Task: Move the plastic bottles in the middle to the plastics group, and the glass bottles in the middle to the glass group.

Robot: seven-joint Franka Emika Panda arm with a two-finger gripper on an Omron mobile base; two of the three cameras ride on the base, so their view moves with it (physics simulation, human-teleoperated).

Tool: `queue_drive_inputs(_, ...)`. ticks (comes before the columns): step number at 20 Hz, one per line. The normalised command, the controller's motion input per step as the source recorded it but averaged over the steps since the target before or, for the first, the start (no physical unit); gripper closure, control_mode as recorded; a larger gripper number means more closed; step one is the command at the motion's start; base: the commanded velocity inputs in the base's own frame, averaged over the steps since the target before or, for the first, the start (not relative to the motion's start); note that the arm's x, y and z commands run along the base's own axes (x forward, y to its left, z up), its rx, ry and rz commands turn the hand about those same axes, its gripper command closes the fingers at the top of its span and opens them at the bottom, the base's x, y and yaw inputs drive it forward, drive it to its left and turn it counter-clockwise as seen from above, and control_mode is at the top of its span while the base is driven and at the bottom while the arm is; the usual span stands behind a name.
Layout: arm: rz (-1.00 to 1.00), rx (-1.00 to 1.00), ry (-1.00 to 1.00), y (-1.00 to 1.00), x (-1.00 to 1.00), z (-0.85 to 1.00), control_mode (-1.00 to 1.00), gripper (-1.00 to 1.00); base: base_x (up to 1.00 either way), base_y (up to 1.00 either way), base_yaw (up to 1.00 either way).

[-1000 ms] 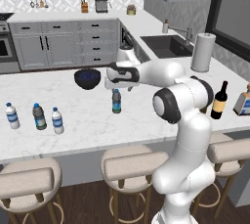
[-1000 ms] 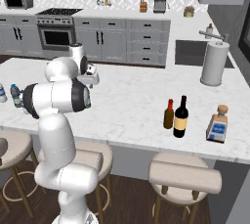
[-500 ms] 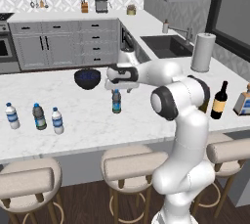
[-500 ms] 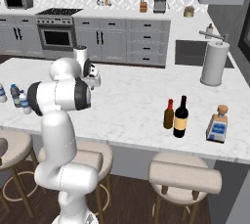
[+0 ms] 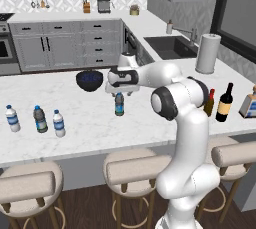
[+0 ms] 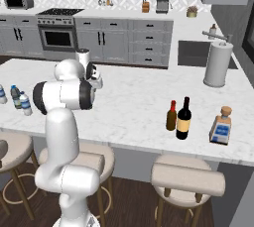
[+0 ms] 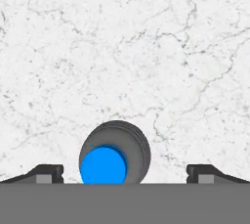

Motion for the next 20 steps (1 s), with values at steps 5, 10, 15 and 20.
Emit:
queue_drive_inputs(5, 0.0, 0.0, 0.0, 0.01, 0.05, -0.08, -1.0, -1.0, 0.0, 0.0, 0.0)
queue_drive_inputs(10, 0.0, 0.0, 0.0, 0.07, 0.02, -0.11, -1.0, -1.0, 0.0, 0.0, 0.0)
queue_drive_inputs(15, 0.0, 0.0, 0.0, 0.01, 0.02, -0.08, -1.0, -1.0, 0.0, 0.0, 0.0)
queue_drive_inputs(20, 0.0, 0.0, 0.0, 0.03, 0.0, -0.08, -1.0, 1.0, 0.0, 0.0, 0.0)
